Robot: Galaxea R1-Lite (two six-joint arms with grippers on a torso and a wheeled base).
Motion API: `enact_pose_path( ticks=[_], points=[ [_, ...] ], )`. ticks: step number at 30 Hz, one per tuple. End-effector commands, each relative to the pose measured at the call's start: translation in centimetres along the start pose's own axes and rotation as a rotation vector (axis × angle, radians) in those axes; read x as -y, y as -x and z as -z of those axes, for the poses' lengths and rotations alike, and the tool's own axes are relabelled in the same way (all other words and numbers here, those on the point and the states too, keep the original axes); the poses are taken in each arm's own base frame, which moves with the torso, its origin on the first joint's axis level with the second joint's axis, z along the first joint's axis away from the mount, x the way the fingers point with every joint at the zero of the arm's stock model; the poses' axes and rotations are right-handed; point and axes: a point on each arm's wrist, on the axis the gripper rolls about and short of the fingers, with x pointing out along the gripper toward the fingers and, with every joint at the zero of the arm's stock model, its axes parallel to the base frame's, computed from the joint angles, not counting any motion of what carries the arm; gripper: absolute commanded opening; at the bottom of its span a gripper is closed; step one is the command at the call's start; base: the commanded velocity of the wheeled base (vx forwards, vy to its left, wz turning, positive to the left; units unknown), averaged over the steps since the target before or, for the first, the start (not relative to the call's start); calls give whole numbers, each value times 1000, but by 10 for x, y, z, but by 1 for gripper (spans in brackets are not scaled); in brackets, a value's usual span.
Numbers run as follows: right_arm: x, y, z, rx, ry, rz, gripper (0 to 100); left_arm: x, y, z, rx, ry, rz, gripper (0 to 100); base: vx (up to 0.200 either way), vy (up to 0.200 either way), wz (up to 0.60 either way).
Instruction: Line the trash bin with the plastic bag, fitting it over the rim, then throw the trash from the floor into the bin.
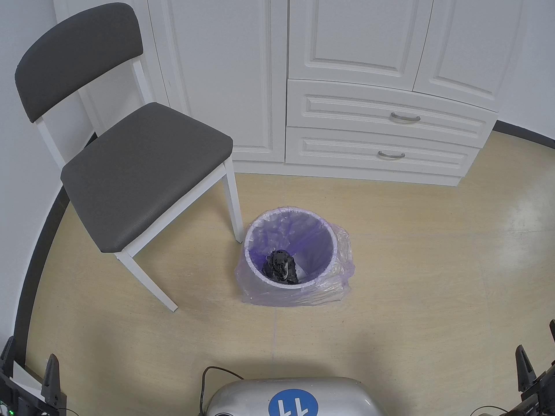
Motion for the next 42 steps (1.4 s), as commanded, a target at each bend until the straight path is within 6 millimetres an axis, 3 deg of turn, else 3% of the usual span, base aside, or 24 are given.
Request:
enact_pose_path(
  ticks=[1,4,9,20,42],
  points=[
    [0,0,5,-3,-11,-7,100,0,0,5,-5,6,9,100,0,0,0],
    [0,0,5,-2,-20,10,100,0,0,5,-7,13,10,100,0,0,0],
    [4,0,6,-16,-29,186,100,0,0,4,-1,3,10,100,0,0,0],
    [0,0,11,-64,-54,32,100,3,0,9,-46,-27,119,100,0,0,0],
    [0,0,11,-67,-76,24,100,2,0,9,-46,7,86,100,0,0,0]
  ],
)
